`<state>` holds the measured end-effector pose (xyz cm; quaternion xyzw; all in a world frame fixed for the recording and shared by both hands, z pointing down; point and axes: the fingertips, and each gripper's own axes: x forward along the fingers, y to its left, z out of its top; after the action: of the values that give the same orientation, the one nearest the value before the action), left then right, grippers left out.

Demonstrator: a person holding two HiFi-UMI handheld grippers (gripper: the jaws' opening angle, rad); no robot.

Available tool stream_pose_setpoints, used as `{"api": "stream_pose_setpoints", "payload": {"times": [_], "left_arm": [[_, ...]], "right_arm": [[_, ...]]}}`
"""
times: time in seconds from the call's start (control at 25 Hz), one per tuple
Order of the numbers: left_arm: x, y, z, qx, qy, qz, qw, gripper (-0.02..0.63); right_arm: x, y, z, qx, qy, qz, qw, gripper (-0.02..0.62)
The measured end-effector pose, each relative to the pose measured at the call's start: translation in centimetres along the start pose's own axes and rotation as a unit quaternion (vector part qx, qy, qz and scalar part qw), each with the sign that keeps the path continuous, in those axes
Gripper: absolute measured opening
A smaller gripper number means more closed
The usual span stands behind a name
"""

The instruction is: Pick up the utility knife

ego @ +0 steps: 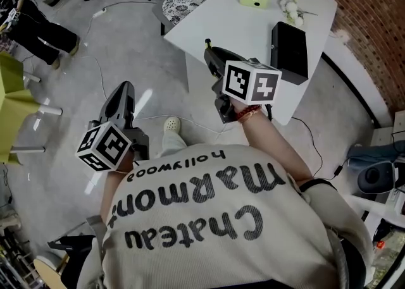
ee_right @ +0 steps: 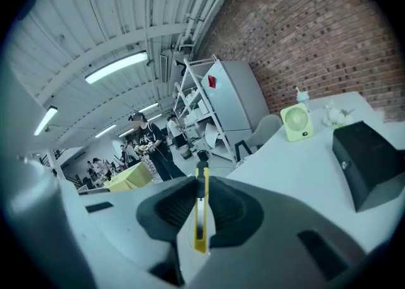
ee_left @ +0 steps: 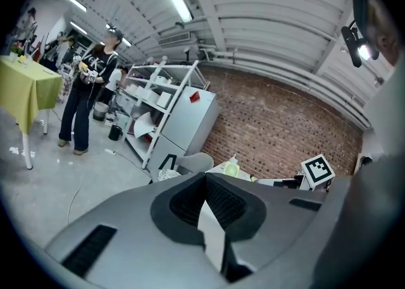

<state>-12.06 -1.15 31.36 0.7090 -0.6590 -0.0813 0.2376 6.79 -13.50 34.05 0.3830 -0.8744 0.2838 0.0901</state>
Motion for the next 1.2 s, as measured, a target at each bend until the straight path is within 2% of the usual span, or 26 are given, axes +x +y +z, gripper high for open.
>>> {"api": "stream_pose_setpoints", "payload": {"times": [0.44, 0.64, 1.04, 1.2], "left_arm": [[0.0, 0.0, 0.1, 0.003, 0.002, -0.003, 1.0, 0.002], [0.0, 0.3, 0.3, 0.004, 0.002, -0.002, 1.0, 0.002], [0.7, 2.1, 0.3, 0.005, -0.003, 0.023, 0.9997, 0.002], [0.9, 2.9, 0.3, 0.004, -0.003, 0.032, 0.9995, 0.002]], "right_arm": [[-0.9, 1.8, 1.6, -0.054, -0.048, 0.005, 0.997, 0.067], [-1.2, 2.2, 2.1, -0.111, -0.082, -0.007, 0.99, 0.067], [-1.0, 2.1, 2.3, -0.126, -0.125, 0.006, 0.984, 0.069], [-0.5, 1.7, 1.9, -0.136, -0.126, -0.001, 0.983, 0.069]]}}
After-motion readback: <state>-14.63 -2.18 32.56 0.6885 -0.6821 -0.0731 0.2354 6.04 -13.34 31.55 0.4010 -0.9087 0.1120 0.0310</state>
